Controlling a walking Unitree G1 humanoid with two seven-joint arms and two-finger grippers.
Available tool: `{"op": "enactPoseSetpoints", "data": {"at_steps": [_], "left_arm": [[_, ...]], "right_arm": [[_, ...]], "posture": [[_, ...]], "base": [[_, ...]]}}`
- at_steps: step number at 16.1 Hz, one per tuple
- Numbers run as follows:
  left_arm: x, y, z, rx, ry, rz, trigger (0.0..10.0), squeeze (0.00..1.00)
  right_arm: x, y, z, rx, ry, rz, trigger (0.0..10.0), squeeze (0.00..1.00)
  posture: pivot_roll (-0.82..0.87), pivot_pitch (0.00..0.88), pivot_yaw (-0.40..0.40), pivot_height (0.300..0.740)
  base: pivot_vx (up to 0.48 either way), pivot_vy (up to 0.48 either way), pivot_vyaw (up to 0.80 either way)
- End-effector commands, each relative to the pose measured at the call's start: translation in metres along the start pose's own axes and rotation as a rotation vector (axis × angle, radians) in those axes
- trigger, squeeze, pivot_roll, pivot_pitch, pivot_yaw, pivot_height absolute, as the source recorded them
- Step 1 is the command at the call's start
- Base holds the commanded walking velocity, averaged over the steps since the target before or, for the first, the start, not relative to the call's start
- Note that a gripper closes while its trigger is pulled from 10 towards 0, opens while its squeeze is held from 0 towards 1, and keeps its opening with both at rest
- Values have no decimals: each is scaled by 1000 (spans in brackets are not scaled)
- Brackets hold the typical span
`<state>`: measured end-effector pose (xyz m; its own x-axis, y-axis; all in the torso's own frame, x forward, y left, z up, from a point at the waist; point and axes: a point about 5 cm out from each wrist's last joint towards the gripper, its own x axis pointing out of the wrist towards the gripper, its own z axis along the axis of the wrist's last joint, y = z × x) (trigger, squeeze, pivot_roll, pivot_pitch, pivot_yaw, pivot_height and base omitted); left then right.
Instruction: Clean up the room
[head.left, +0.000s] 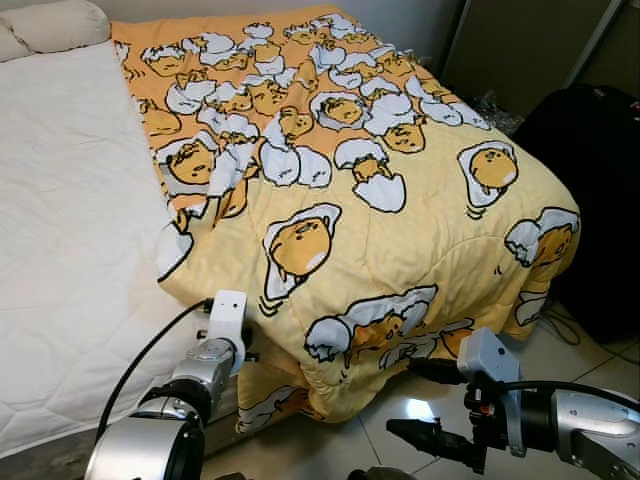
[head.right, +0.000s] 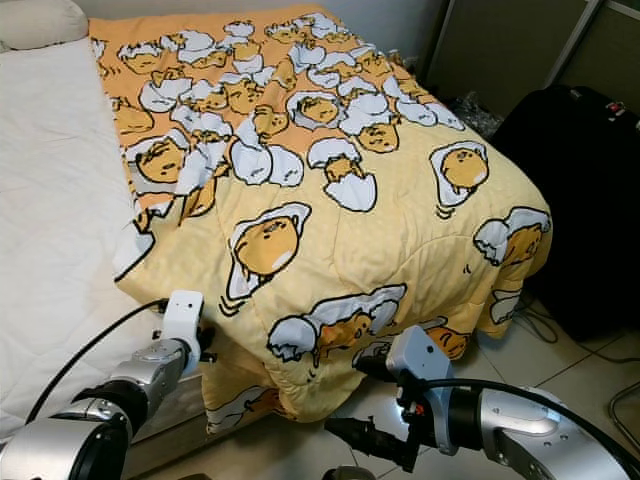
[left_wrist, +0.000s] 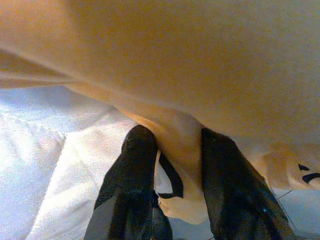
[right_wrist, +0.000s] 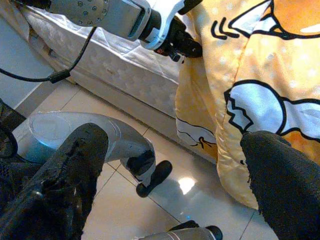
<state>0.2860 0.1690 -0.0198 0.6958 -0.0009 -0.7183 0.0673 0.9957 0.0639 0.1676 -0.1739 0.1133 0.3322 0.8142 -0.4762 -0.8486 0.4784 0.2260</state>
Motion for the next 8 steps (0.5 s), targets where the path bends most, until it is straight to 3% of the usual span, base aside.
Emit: {"op": "enactPoseSetpoints", "data": {"at_steps": [1, 8], "left_arm": [[0, -1, -1, 6, 1, -5, 0, 0], [0, -2, -11, 3, 23, 2, 0, 0]], "right_arm": [[-2, -1, 1, -9, -2, -15, 10000, 0], [2, -5, 1, -19, -11, -31, 10000, 0]], "posture": [[-316, 22, -8, 740], [-302, 0, -3, 740]], "base": [[0, 0, 0], [0, 0, 0]]}}
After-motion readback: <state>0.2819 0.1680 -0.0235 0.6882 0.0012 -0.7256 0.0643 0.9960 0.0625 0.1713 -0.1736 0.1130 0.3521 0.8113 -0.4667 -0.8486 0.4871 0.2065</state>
